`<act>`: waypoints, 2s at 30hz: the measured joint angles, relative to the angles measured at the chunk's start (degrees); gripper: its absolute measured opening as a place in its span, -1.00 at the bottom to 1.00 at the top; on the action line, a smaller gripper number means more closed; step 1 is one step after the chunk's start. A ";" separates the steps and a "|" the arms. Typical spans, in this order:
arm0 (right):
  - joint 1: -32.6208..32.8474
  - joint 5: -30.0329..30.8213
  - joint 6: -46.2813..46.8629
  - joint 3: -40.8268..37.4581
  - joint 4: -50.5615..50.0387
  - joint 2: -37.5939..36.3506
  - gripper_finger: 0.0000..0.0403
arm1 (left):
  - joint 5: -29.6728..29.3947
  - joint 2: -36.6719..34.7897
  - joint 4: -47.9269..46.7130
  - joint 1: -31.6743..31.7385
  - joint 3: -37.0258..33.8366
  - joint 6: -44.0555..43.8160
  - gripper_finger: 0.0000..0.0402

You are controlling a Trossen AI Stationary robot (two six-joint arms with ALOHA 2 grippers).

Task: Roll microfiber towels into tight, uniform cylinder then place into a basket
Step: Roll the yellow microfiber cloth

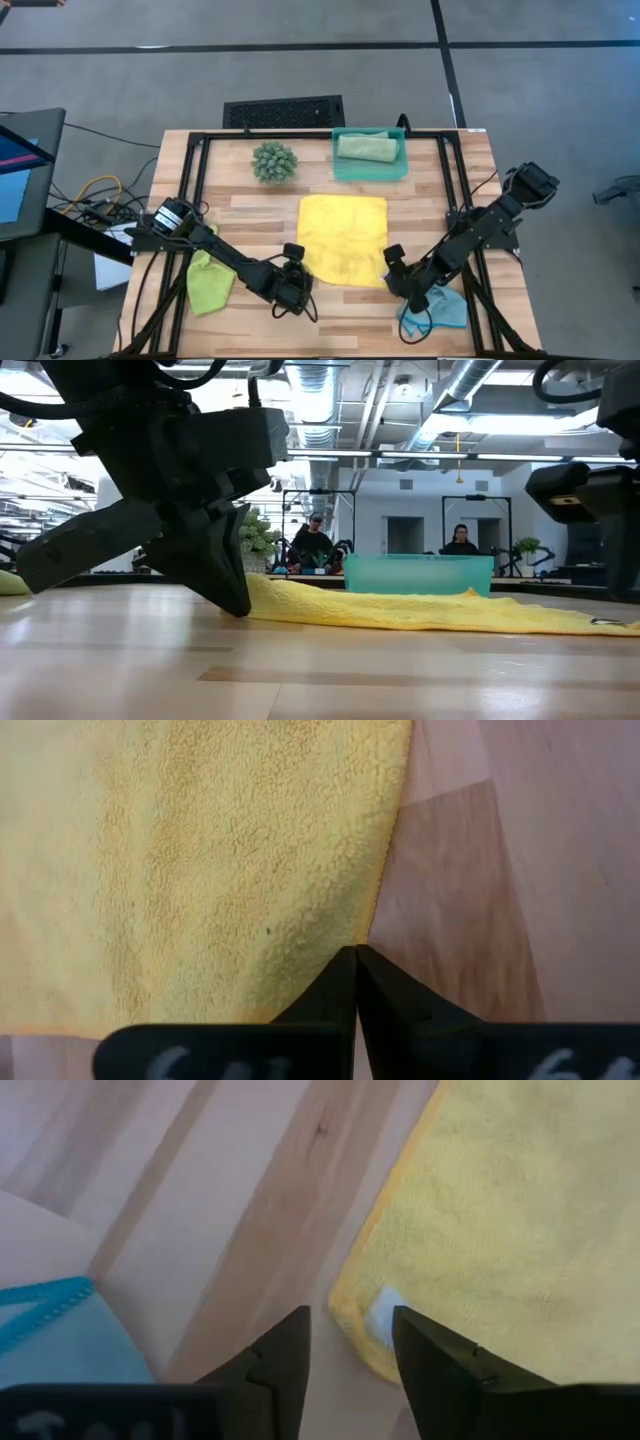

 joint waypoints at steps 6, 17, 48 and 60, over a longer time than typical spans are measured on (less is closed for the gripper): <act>-0.11 0.52 -1.32 0.00 0.65 0.00 -0.30 | 0.24 -0.04 0.00 0.00 0.04 -0.22 -1.00; -0.13 0.04 -4.23 -4.50 7.93 0.05 -0.34 | 0.42 -0.11 0.02 -0.04 0.07 -0.48 -1.00; -1.10 -6.69 0.32 -3.18 10.39 0.05 -0.78 | 0.87 -0.24 -1.42 -1.55 0.13 -3.40 -1.00; -0.91 -6.86 -1.85 -3.13 10.45 0.05 -0.24 | 0.87 -0.24 -1.44 -1.53 0.13 -3.47 -1.00</act>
